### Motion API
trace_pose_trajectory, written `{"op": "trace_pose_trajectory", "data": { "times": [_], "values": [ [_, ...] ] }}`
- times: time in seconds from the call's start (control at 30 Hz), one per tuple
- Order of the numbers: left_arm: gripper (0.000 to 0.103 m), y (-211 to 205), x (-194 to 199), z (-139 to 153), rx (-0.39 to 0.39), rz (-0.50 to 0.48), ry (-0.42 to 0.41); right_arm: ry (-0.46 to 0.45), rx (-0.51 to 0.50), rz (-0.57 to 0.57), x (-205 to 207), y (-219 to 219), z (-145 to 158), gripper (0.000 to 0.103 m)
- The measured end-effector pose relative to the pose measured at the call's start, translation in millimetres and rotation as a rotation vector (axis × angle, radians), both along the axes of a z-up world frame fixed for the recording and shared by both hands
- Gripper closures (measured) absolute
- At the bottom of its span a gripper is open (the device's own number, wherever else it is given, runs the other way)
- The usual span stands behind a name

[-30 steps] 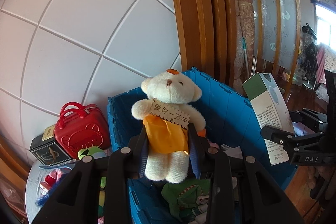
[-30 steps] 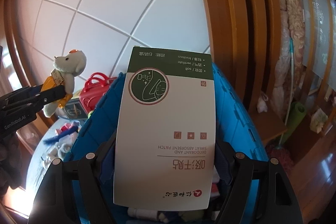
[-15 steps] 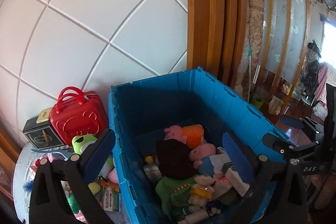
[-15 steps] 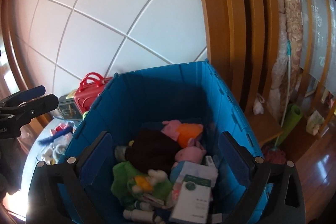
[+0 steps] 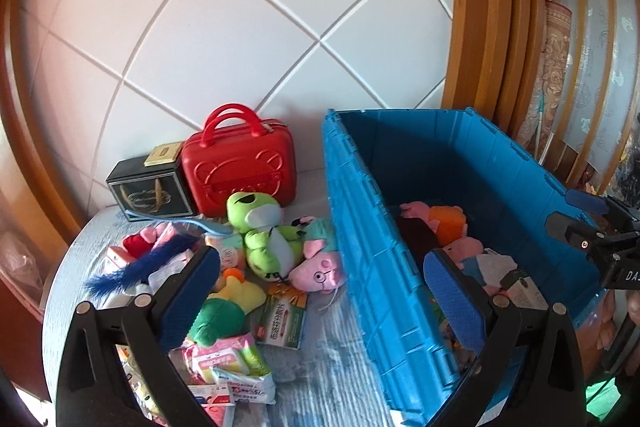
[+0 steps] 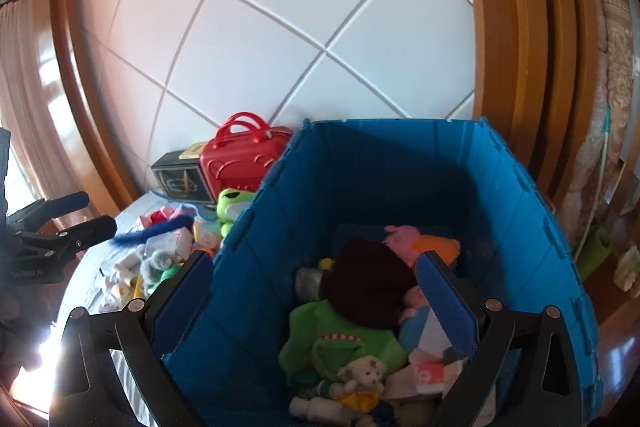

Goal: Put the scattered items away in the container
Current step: 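Withdraw both open tools from the crate back over the pile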

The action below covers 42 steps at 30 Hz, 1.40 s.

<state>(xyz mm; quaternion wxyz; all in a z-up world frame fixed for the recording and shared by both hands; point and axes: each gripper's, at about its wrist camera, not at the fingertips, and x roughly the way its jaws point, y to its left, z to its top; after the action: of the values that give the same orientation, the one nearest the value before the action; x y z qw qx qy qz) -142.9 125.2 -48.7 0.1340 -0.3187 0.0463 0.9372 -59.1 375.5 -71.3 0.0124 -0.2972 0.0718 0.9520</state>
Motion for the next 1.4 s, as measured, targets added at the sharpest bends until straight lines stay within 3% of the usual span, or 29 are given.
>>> {"op": "trace_pose_trajectory", "data": {
  "times": [0.4,0.7,0.87,1.03,1.27,1.4],
  "values": [
    [0.0,-196,19,-49,-0.041,0.217,-0.087,-0.027,0.042,0.127,-25,-152,-12,0.0],
    [0.0,-321,27,-125,-0.106,0.32,-0.219,-0.143,0.054,0.246,-53,-271,-77,0.0],
    [0.0,-367,29,-177,-0.119,0.337,-0.299,-0.251,0.07,0.317,-75,-328,-137,0.0],
    [0.001,-405,19,-242,-0.073,0.34,-0.409,-0.371,0.111,0.359,-95,-372,-197,0.0],
    [0.006,-432,-5,-328,-0.038,0.323,-0.523,-0.454,0.177,0.382,-112,-405,-242,0.0],
    [0.011,-438,-22,-355,0.035,0.324,-0.566,-0.472,0.211,0.402,-116,-419,-255,0.0]
  ]
}}
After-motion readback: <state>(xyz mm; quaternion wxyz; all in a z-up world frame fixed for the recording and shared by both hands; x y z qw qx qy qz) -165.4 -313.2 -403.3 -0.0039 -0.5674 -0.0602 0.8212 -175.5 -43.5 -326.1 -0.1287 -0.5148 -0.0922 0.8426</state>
